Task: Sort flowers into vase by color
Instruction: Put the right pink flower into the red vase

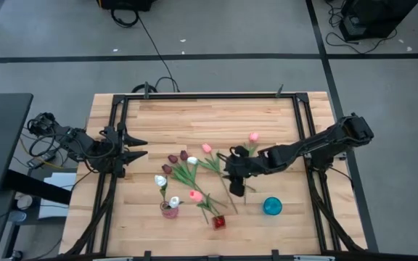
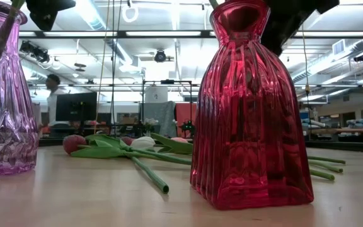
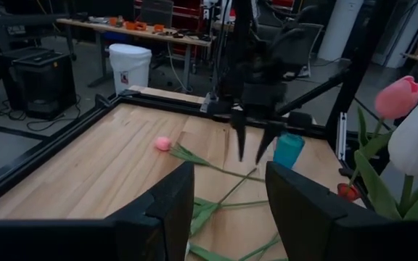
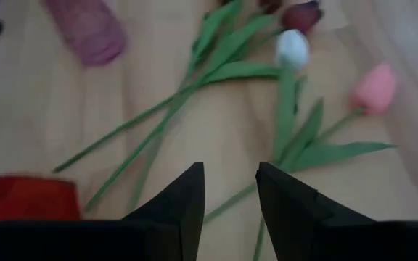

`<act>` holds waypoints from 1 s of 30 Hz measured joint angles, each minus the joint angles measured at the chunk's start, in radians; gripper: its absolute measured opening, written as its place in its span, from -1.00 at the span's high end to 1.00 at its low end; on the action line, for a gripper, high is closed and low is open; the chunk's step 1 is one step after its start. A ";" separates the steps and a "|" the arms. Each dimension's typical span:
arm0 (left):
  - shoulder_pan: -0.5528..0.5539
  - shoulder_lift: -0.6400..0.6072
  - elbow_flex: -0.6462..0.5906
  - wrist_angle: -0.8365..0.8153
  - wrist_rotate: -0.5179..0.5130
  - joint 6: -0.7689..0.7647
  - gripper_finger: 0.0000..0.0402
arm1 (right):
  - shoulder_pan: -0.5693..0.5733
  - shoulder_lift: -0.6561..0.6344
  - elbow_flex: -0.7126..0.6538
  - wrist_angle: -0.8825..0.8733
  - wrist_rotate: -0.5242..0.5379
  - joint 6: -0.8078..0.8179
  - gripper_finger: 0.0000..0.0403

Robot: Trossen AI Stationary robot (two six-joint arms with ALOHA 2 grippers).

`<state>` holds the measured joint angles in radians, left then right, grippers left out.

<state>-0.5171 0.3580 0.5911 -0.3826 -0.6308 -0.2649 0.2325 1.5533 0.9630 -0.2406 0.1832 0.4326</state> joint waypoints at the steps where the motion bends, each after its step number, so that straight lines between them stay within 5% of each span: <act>1: 0.000 0.000 0.000 -0.001 0.000 0.000 0.12 | -0.010 0.015 0.000 0.001 -0.001 0.003 0.31; 8: 0.000 0.000 0.000 -0.003 -0.002 -0.002 0.12 | -0.097 0.141 0.021 -0.031 -0.027 0.106 0.32; 17: 0.000 0.000 0.000 -0.006 -0.002 -0.002 0.12 | -0.152 0.160 0.168 -0.643 0.015 0.498 0.37; 24: 0.000 0.000 0.000 -0.006 -0.002 -0.002 0.12 | -0.166 0.196 0.152 -0.683 -0.072 0.519 0.40; 30: 0.000 0.000 0.000 -0.006 -0.003 -0.008 0.12 | -0.194 0.239 0.150 -0.724 0.005 0.512 0.40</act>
<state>-0.5171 0.3580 0.5911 -0.3885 -0.6342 -0.2731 0.0383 1.7922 1.1126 -0.9645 0.1883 0.9448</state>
